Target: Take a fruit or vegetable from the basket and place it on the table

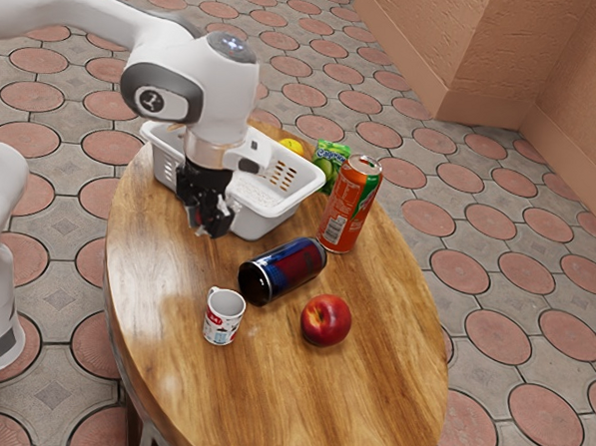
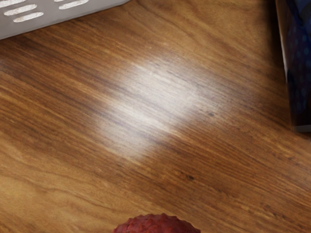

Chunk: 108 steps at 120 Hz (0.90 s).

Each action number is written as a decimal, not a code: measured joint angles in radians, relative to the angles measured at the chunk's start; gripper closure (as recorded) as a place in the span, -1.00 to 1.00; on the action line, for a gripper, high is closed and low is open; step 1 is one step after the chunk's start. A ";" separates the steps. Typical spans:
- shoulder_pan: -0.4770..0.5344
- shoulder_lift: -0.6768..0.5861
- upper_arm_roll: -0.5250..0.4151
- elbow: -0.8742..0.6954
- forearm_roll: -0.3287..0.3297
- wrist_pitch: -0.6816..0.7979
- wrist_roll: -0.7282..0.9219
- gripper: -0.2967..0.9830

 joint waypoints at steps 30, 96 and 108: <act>0.000 -0.011 0.003 -0.047 0.000 0.059 -0.035 0.43; -0.003 -0.006 0.031 -0.098 -0.032 0.160 -0.074 -0.24; -0.008 -0.006 0.044 -0.098 -0.037 0.161 -0.084 -0.39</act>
